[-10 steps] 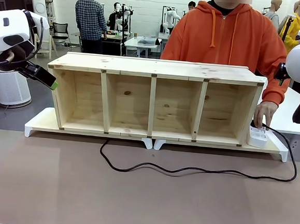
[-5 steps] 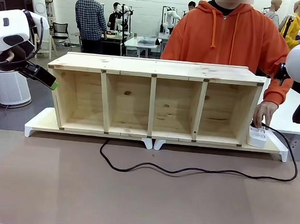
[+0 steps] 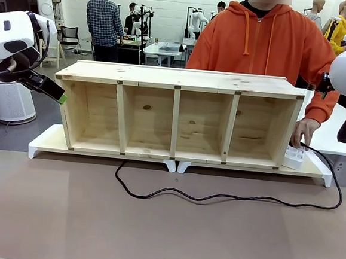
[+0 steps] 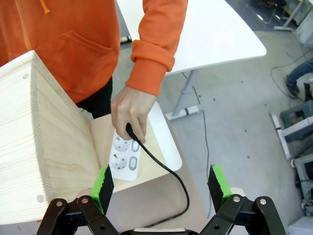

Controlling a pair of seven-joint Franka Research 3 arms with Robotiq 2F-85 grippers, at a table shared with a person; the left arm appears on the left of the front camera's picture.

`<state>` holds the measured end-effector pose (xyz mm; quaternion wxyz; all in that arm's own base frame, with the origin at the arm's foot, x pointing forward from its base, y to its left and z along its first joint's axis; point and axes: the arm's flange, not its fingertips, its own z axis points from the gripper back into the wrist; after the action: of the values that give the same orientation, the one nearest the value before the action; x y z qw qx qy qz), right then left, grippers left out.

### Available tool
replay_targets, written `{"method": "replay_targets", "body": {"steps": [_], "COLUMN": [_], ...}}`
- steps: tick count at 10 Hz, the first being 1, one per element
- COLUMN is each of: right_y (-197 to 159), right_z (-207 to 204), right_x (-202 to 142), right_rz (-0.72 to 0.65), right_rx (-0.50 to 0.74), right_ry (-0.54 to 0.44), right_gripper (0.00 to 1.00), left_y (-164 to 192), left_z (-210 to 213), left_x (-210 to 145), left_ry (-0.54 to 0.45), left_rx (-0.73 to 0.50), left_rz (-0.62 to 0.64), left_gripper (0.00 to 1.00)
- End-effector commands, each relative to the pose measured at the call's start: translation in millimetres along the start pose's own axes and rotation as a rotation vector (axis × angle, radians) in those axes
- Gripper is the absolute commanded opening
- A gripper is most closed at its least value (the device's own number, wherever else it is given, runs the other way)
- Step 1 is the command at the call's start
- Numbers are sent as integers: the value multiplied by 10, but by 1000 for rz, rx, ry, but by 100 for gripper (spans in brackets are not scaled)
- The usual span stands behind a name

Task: Perform cable management.
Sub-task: Release the Power Cable when the human grasps it.

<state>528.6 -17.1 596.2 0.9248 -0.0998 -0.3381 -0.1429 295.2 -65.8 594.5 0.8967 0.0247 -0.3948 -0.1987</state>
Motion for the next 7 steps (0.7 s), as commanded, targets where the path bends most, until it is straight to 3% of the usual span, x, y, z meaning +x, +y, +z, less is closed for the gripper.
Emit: {"method": "replay_targets", "body": {"steps": [1, 7], "right_y": [19, 19], "right_z": [-3, -3], "right_x": [-9, -9], "right_rz": [1, 1], "right_rx": [-1, -1], "right_ry": [4, 4], "right_gripper": [100, 100], "left_y": [3, 3], "left_z": [-4, -4], "left_x": [5, 5], "left_ry": [-5, -5], "left_rx": [2, 2], "left_rz": [1, 1], "left_gripper": [100, 100]}}
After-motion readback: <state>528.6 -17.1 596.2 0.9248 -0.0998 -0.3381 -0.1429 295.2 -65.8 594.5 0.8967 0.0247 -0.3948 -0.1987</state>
